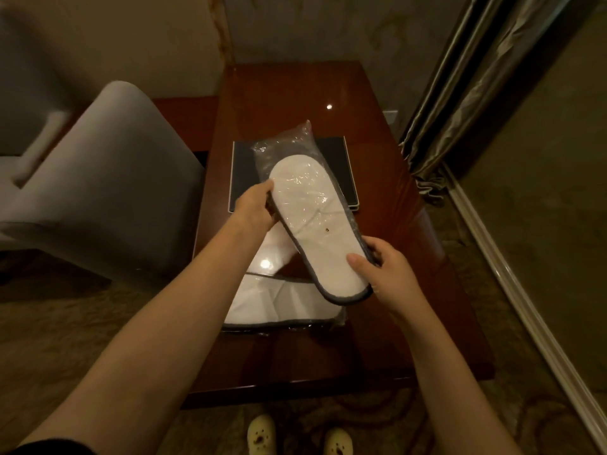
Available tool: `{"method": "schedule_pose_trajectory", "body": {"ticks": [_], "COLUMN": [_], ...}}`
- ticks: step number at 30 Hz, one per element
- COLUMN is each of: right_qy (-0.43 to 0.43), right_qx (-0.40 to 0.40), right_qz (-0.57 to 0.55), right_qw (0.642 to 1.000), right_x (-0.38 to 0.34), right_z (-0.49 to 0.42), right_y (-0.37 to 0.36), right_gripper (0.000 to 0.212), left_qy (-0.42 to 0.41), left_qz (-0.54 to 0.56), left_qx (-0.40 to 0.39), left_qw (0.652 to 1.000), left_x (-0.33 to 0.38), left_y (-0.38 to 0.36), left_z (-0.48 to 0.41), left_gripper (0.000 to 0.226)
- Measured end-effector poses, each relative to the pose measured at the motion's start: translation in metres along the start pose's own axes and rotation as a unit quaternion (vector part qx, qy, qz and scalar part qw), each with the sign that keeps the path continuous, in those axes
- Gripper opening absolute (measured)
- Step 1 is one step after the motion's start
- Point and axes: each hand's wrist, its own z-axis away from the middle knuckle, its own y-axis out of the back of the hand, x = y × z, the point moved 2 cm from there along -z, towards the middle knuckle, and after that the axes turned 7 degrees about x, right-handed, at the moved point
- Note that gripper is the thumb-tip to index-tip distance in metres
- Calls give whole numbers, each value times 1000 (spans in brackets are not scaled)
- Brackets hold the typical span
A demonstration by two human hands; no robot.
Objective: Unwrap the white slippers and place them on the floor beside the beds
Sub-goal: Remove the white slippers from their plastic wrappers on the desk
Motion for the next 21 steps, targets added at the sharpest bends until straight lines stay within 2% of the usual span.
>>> {"method": "schedule_pose_trajectory", "body": {"ticks": [2, 4, 7, 8, 11, 15, 18, 21], "right_qy": [11, 23, 27, 27, 19, -3, -15, -20], "right_qx": [3, 0, -7, -3, 29, 69, 84, 87], "right_qz": [-3, -20, -49, -62, -119, -183, -201, -194], "right_qw": [1000, 1000, 998, 998, 992, 981, 976, 977], "right_x": [-2, 0, 3, 4, 7, 11, 9, 7], "right_z": [0, -2, -2, -2, -6, -20, -37, -57], "right_y": [2, 6, 21, 28, 44, 48, 33, 15], "right_gripper": [34, 24, 22, 22, 28, 28, 25, 23], "left_qy": [-9, -18, -35, -64, -78, -114, -95, -51], "left_qz": [-1, 19, 231, 234, 122, 85, 49, 36], "left_qx": [24, 72, 122, 123, 108, 158, 80, 36], "left_qw": [1000, 997, 965, 962, 984, 977, 991, 997], "left_x": [9, 21, 36, 40, 42, 32, 7, -17], "left_y": [0, 5, 19, 29, 49, 52, 41, 33], "left_z": [-7, -14, -36, -40, -55, -66, -65, -64], "left_gripper": [13, 25, 45, 44, 16, 26, 25, 8]}}
